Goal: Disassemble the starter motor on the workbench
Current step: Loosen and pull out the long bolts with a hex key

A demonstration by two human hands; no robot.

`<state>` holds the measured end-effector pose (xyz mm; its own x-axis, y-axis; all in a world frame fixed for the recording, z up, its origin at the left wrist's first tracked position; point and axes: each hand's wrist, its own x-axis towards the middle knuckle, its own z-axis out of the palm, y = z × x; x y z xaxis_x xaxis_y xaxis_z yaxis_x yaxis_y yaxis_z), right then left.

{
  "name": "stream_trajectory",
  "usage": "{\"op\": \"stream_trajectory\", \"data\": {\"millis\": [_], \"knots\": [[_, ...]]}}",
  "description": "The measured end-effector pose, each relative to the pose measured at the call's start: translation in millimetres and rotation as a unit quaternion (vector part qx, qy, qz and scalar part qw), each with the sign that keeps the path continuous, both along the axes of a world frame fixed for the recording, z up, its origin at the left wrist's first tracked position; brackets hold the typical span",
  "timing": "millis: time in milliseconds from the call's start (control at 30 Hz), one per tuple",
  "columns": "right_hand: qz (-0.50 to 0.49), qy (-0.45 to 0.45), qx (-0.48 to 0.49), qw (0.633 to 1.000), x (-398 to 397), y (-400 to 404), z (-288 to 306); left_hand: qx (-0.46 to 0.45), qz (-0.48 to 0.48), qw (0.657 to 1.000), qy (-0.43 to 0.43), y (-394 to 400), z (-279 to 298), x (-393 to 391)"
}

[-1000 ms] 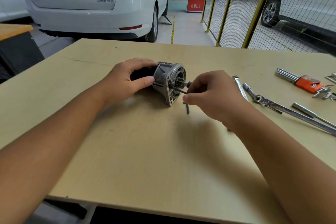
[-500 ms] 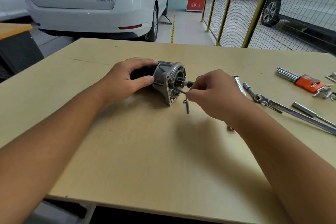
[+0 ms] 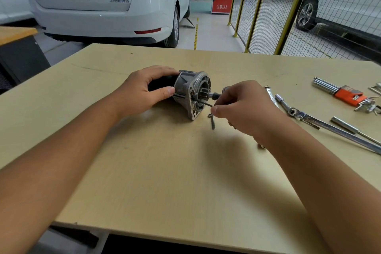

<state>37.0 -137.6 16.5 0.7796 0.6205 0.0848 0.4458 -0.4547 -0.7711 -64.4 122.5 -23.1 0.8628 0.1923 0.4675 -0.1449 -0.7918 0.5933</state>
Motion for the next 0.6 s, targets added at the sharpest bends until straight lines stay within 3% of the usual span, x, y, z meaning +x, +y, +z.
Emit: {"op": "stream_trajectory", "data": {"millis": [367, 600], "knots": [[0.006, 0.003, 0.011, 1.0, 4.5, 2.7, -4.5, -0.005, 0.001, 1.0, 0.002, 0.0, -0.5, 0.3], [0.028, -0.051, -0.01, 0.998, 1.9, 3.7, -7.0, -0.001, 0.001, 1.0, 0.005, -0.9, 0.3, -0.1]]}}
